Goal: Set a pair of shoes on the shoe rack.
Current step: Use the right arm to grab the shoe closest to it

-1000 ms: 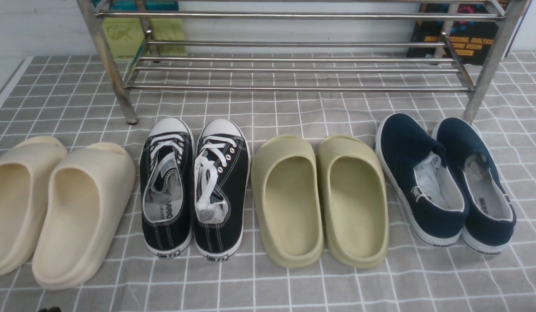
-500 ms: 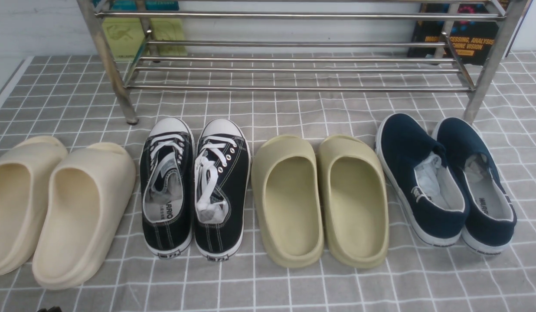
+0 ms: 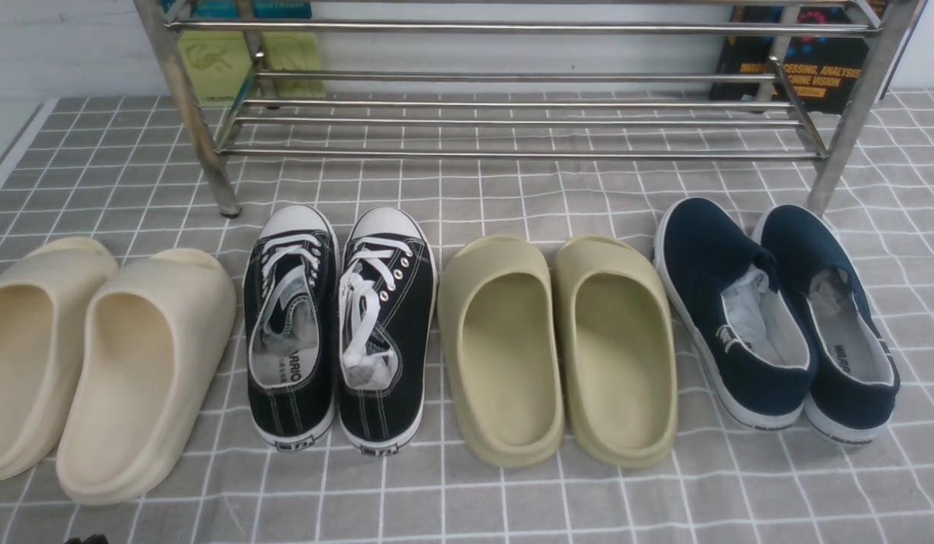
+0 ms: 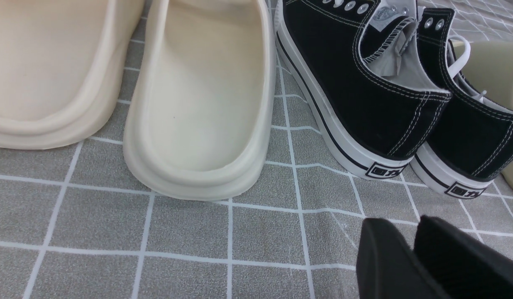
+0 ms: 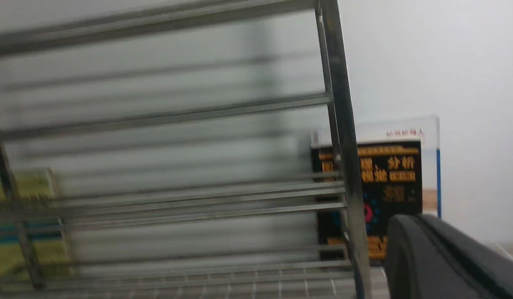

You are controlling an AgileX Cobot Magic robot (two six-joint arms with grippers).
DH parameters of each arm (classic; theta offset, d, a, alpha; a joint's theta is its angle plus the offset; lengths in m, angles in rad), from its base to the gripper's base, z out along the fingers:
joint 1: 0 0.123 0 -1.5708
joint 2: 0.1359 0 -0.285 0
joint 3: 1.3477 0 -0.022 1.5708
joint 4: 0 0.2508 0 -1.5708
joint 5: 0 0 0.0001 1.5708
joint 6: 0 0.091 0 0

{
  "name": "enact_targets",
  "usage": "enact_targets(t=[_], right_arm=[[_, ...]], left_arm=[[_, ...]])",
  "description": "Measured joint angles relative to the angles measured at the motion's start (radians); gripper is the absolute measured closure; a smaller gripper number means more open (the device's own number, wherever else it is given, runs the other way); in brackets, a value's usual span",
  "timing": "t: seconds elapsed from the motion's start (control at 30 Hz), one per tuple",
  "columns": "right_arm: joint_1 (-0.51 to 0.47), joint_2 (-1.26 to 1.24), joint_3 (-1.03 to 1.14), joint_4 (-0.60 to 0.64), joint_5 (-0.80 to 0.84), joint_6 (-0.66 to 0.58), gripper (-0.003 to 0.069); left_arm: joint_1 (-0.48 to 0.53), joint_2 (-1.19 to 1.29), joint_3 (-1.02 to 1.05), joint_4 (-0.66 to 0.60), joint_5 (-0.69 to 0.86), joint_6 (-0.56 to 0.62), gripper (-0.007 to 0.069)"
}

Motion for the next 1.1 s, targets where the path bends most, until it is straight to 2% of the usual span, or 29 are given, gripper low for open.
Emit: enact_targets(t=[0.03, 0.1, 0.13, 0.2, 0.23, 0.27, 0.3, 0.37, 0.4, 0.5, 0.6, 0.63, 0.67, 0.8, 0.9, 1.0, 1.1], right_arm=[[0.0, 0.126, -0.094, -0.039, 0.109, 0.003, 0.0661], [0.004, 0.208, -0.153, -0.054, 0.191, 0.004, 0.0659], [0.026, 0.323, -0.241, -0.065, 0.315, 0.004, 0.0659], [0.045, 0.373, -0.279, -0.066, 0.398, 0.004, 0.0659], [0.104, 0.481, -0.362, -0.068, 0.544, -0.016, 0.0657], [0.12, 0.504, -0.38, -0.068, 0.559, -0.019, 0.0657], [0.187, 0.595, -0.451, -0.068, 0.665, -0.045, 0.065], [0.261, 0.704, -0.537, -0.061, 0.77, -0.071, 0.0629], [0.261, 0.704, -0.537, -0.059, 0.779, -0.073, 0.0625], [0.342, 0.882, -0.66, -0.018, 0.891, -0.089, 0.0518], [0.355, 1.006, -0.717, 0.015, 0.91, -0.095, 0.0371], [0.355, 1.014, -0.718, 0.015, 0.909, -0.095, 0.0371], [0.355, 1.078, -0.724, 0.017, 0.896, -0.094, 0.0307], [0.355, 1.173, -0.724, 0.041, 0.872, -0.084, 0.0258], [0.355, 1.218, -0.724, 0.067, 0.851, -0.088, 0.0253], [0.355, 1.251, -0.725, 0.075, 0.819, -0.09, 0.0296], [0.355, 1.288, -0.726, 0.079, 0.784, -0.09, 0.0473]], left_arm=[[0.0, 0.0, 0.0, 0.0, 0.0, 0.0, 0.0491], [0.0, 0.0, 0.0, 0.0, 0.0, 0.0, 0.0491], [0.0, 0.0, 0.0, 0.0, 0.0, 0.0, 0.0491], [0.0, 0.0, 0.0, 0.0, 0.0, 0.0, 0.049], [0.0, 0.0, 0.0, 0.0, 0.0, 0.0, 0.0487], [0.0, 0.0, 0.0, 0.0, 0.0, 0.0, 0.0487], [0.0, 0.0, 0.0, 0.0, 0.0, 0.0, 0.0483], [0.0, 0.0, 0.0, 0.0, 0.0, 0.0, 0.048], [0.0, 0.0, 0.0, 0.0, 0.0, 0.0, 0.048], [0.0, 0.0, 0.0, 0.0, 0.0, 0.0, 0.048], [0.0, 0.0, 0.0, 0.0, 0.0, 0.0, 0.048], [0.0, 0.0, 0.0, 0.0, 0.0, 0.0, 0.048], [0.0, 0.0, 0.0, 0.0, 0.0, 0.0, 0.0477], [0.0, 0.0, 0.0, 0.0, 0.0, 0.0, 0.0473], [0.0, 0.0, 0.0, 0.0, 0.0, 0.0, 0.047], [0.0, 0.0, 0.0, 0.0, 0.0, 0.0, 0.0468], [0.0, 0.0, 0.0, 0.0, 0.0, 0.0, 0.0461]])
